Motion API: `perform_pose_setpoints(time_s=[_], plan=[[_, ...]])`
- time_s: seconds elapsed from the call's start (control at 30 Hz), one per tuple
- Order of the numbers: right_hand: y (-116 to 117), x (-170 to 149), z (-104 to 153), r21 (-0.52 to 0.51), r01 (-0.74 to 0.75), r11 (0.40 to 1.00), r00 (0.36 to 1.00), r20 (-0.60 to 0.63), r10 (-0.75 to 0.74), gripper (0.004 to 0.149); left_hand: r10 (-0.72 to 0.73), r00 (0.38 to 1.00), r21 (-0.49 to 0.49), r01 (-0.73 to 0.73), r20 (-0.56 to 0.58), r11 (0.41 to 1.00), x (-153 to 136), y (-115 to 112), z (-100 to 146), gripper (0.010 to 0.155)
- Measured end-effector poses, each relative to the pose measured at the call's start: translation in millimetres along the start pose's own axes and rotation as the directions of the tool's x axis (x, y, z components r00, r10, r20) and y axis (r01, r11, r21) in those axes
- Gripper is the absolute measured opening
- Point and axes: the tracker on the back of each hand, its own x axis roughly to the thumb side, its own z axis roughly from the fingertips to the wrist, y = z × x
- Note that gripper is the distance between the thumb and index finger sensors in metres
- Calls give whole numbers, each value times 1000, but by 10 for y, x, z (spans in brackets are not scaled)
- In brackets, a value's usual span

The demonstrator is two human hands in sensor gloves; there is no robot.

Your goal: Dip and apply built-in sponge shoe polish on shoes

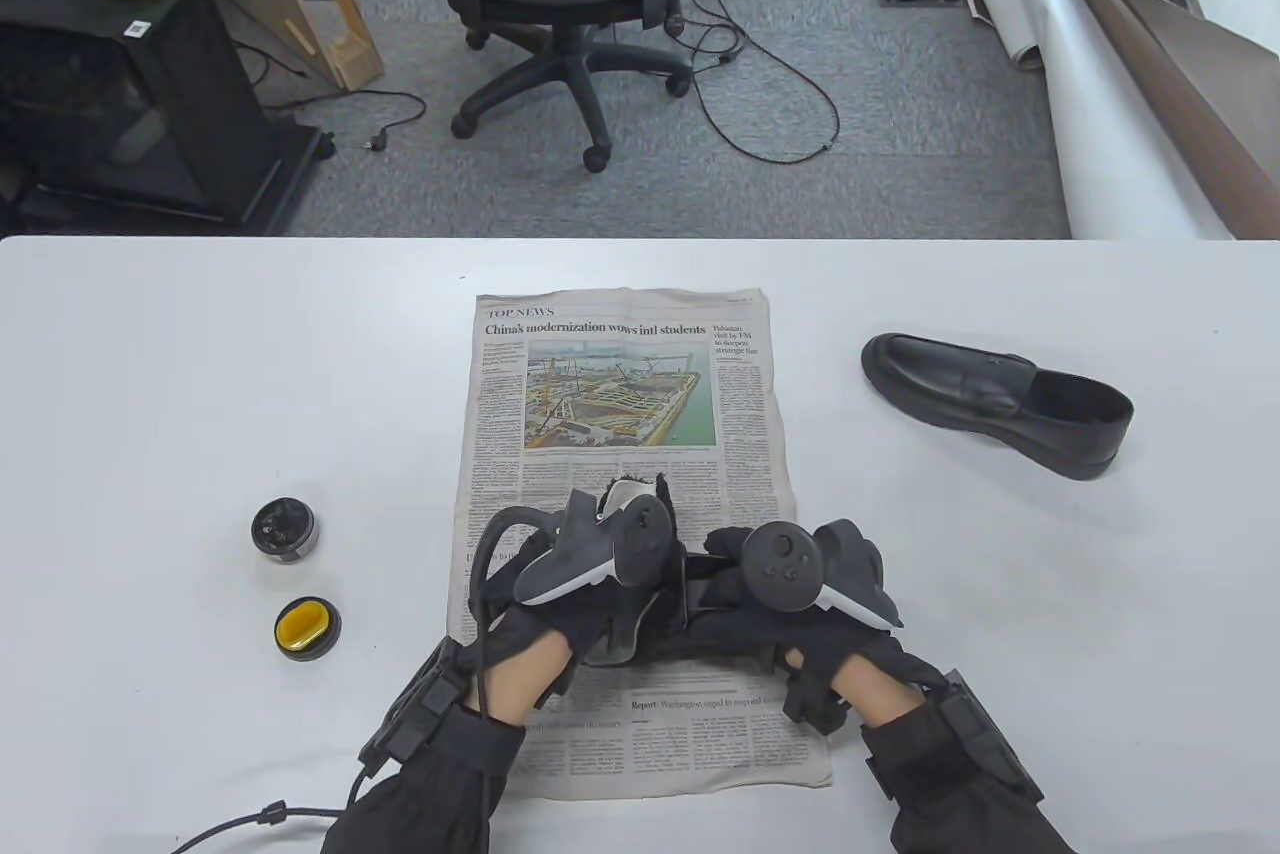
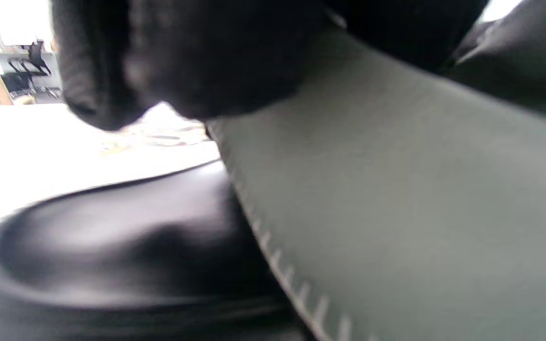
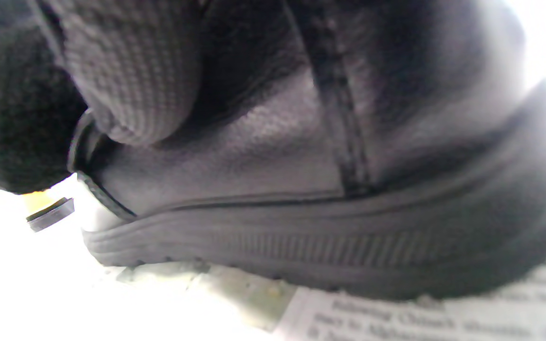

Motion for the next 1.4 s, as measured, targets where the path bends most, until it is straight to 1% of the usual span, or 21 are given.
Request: perform_pose_setpoints(time_s=[0.1, 0.2, 0.27, 0.4, 0.47, 0.53, 0.57, 0.63, 0.67, 0.73, 0.77, 0.83, 0.87, 0.93, 1.0, 1.07, 1.17, 1.27, 1.33, 1.4], plan=[[0, 1, 2, -2, -2, 1000, 1000, -1, 2, 44, -57, 997, -71, 53, -57, 996, -173, -81, 25, 55], [1, 0, 1, -1, -1, 1000, 1000, -1, 1, 44, -56, 993, -116, 44, -108, 992, -425, -137, 81, 55], [1, 1, 3, -3, -2, 1000, 1000, -2, 2, 44, -36, 990, -121, 19, -134, 992, -553, -160, 119, 55], [1, 0, 3, -3, -1, 1000, 1000, -3, 1, 44, -17, 985, -127, -5, -173, 992, -669, -174, 187, 55], [3, 4, 8, -9, -5, 1000, 1000, -6, 5, 44, 2, 987, -73, -14, -161, 997, -672, -156, 222, 55], [1, 2, 5, -8, -7, 1000, 1000, -4, 7, 44, 59, 991, 47, -54, -122, 997, -631, -120, 263, 54], [0, -1, 3, -5, -4, 1000, 1000, -2, 4, 44, 108, 992, 95, -102, -59, 990, -579, -107, 272, 55], [2, 2, 7, -8, -6, 1000, 1000, -4, 6, 44, 209, 977, 144, -212, 37, 967, -433, -92, 299, 55], [1, 2, 6, -9, -8, 1000, 1000, -5, 8, 44, 234, 967, 153, -247, 97, 957, -331, -84, 304, 55], [1, -1, 6, -7, -4, 1000, 1000, -4, 4, 44, 236, 962, 195, -260, 141, 946, -165, -82, 315, 54], [0, -1, 6, -6, -4, 1000, 1000, -4, 4, 44, 232, 962, 223, -260, 143, 940, -87, -89, 317, 54], [2, 1, 9, -10, -6, 1000, 1000, -5, 6, 44, 248, 966, 254, -259, 76, 932, 23, -128, 322, 53], [2, 0, 8, -9, -6, 1000, 1000, -5, 6, 44, 239, 969, 236, -245, 56, 940, 48, -146, 320, 54], [2, 0, 7, -8, -6, 1000, 1000, -4, 6, 44, 222, 975, 246, -221, 24, 944, 50, -161, 328, 54], [2, 0, 7, -7, -6, 1000, 1000, -3, 6, 44, 181, 983, 227, -179, 9, 957, 25, -160, 331, 54], [2, 1, 7, -7, -8, 1000, 1000, -4, 8, 44, 160, 987, 209, -150, -32, 966, -18, -175, 331, 54], [3, 4, 8, -7, -8, 1000, 1000, -5, 8, 44, 182, 978, 125, -168, -105, 978, -106, -191, 318, 54], [2, 2, 6, -4, -7, 1000, 1000, -4, 7, 44, 103, 980, 51, -96, -167, 994, -200, -177, 307, 54], [2, 3, 6, -3, -6, 1000, 1000, -4, 6, 44, 80, 981, 25, -77, -175, 997, -283, -178, 300, 54], [3, 5, 7, -6, -9, 1000, 1000, -5, 9, 44, 87, 977, -17, -93, -194, 996, -389, -180, 299, 54]])
